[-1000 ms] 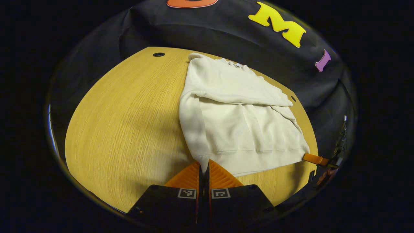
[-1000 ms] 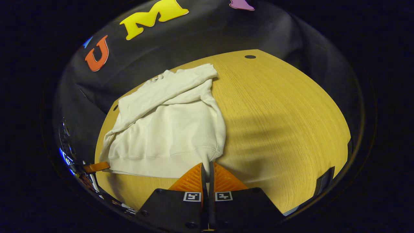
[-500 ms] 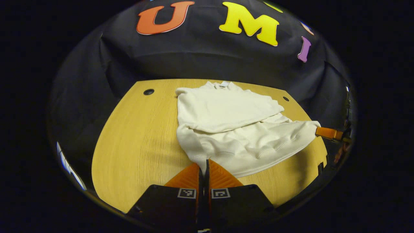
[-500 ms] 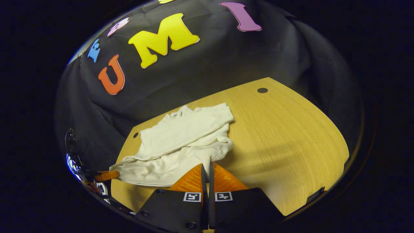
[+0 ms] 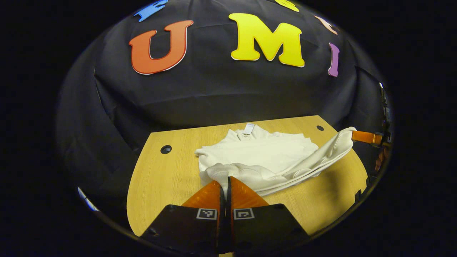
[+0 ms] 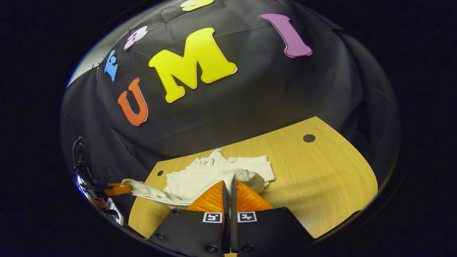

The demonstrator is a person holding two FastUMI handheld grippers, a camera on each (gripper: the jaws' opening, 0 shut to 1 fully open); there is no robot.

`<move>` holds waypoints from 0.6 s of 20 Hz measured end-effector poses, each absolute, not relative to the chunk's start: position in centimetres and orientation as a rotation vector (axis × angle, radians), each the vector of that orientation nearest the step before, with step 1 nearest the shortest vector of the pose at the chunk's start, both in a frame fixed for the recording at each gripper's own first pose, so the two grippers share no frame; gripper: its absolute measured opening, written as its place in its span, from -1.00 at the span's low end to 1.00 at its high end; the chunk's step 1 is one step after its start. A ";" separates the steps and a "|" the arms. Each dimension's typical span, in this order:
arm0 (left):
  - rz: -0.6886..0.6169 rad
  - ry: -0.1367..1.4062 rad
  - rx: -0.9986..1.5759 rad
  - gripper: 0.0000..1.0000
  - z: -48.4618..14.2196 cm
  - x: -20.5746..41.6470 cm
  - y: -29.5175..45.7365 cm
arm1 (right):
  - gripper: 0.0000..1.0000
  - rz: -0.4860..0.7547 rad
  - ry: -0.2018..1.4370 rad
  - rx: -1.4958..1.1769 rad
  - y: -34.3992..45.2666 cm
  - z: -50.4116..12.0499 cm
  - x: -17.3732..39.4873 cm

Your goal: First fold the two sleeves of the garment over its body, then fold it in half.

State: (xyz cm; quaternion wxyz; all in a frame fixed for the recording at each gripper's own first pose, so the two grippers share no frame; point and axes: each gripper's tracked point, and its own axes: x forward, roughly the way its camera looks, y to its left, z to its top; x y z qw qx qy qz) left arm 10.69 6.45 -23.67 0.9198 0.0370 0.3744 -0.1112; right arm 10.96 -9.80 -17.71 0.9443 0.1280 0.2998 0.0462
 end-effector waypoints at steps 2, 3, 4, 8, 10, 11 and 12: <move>-0.214 0.771 0.054 -0.94 -23.6 12.9 5.9 | -0.99 0.108 0.606 0.234 -9.6 -17.3 13.7; -0.209 0.774 0.041 -0.94 -23.8 13.9 5.7 | -0.99 0.110 0.603 0.222 -9.7 -17.4 14.9; -0.202 0.783 0.031 -0.94 -23.9 15.0 5.5 | -0.99 0.110 0.605 0.214 -9.7 -17.4 15.9; -0.185 0.807 -0.014 -0.94 -24.6 18.1 5.0 | -0.99 0.113 0.614 0.198 -9.8 -17.7 19.7; -0.182 0.815 -0.020 -0.94 -25.4 19.7 5.0 | -0.99 0.113 0.630 0.189 -9.8 -18.4 21.4; -0.179 0.823 -0.023 -0.94 -25.8 20.3 5.0 | -0.99 0.111 0.639 0.182 -9.8 -18.9 22.0; -0.175 0.833 -0.027 -0.94 -26.4 21.0 5.1 | -0.99 0.112 0.645 0.175 -9.7 -19.4 22.8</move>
